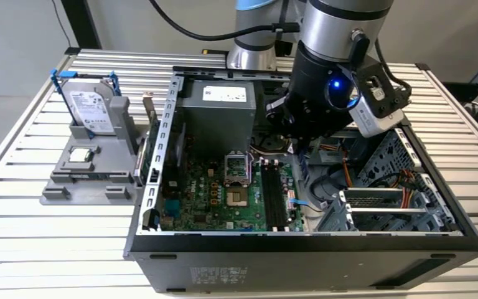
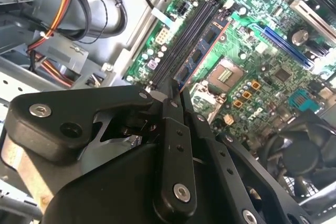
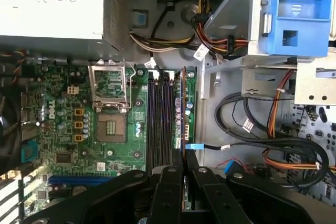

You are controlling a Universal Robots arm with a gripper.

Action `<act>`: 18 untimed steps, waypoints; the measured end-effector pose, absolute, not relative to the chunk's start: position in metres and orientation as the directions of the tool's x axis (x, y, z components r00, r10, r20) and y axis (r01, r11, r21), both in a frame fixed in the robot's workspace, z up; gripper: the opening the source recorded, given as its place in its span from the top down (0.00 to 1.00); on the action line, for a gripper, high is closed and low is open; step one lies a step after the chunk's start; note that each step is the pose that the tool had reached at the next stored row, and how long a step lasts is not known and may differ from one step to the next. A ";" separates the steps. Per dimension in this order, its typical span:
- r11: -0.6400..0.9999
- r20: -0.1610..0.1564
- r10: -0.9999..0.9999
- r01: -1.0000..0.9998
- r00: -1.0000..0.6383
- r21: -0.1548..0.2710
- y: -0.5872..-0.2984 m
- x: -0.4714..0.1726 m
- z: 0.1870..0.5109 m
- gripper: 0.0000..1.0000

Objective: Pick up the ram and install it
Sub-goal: 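Insert the ram into the slot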

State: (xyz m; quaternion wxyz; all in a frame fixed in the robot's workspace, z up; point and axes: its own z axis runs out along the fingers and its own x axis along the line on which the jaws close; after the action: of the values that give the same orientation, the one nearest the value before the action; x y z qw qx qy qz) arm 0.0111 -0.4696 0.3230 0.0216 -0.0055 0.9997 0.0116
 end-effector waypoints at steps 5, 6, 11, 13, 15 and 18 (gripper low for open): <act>1.000 -0.043 -0.007 -0.008 -0.999 0.023 -0.469 0.011 0.314 1.00; 1.000 -0.043 -0.006 -0.007 -0.999 0.023 -0.469 0.011 0.312 1.00; 1.000 -0.043 -0.005 -0.006 -0.999 0.023 -0.469 0.011 0.303 1.00; 1.000 -0.043 -0.004 -0.005 -0.999 0.023 -0.469 0.011 0.299 1.00; 1.000 -0.043 -0.003 -0.004 -0.999 0.023 -0.468 0.011 0.296 1.00; 1.000 -0.043 -0.001 -0.002 -0.999 0.023 -0.468 0.011 0.278 1.00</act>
State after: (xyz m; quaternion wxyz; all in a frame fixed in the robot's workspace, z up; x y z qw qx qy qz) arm 0.0112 -0.4676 0.2782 0.0216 -0.0005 0.9997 0.0115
